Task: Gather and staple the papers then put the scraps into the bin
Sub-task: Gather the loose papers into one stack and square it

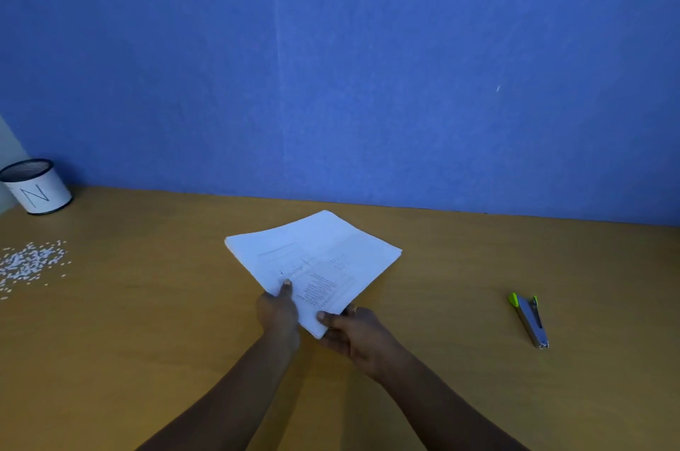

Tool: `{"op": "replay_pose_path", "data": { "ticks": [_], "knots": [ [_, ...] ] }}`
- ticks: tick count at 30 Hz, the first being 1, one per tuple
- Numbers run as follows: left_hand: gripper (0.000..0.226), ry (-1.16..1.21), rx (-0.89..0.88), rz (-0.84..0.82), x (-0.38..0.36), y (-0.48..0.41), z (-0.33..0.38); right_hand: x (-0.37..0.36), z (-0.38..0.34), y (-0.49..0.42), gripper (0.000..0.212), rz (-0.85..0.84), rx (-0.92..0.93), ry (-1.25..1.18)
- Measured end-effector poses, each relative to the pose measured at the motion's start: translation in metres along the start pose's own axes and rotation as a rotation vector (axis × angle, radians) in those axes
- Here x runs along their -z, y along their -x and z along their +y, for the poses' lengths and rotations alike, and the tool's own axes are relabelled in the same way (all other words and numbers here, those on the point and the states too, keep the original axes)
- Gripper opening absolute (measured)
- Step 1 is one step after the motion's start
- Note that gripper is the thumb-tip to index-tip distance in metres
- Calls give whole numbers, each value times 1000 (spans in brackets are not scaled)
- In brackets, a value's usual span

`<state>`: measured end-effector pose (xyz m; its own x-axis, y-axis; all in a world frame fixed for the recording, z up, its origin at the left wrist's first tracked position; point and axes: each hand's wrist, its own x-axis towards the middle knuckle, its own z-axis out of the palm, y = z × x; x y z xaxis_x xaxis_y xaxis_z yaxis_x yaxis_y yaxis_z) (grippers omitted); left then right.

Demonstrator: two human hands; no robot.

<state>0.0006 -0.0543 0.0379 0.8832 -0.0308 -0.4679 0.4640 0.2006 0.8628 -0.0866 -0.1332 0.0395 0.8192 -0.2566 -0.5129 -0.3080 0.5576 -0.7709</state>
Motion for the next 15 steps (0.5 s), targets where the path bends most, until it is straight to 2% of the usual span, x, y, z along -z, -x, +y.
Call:
{"op": "replay_pose_path", "data": {
  "ticks": [3, 7, 11, 15],
  "knots": [
    [30, 35, 14, -22, 0, 2, 0, 1, 0, -1, 36, 51, 23, 40],
    [23, 48, 97, -167, 4, 10, -1, 7, -3, -4, 36, 103, 48, 47],
    [23, -28, 173, -260, 9, 14, -5, 15, -7, -6, 35, 121, 53, 105],
    [22, -71, 172, -284, 12, 18, -10, 23, -4, -7, 35, 131, 61, 169]
  ]
}}
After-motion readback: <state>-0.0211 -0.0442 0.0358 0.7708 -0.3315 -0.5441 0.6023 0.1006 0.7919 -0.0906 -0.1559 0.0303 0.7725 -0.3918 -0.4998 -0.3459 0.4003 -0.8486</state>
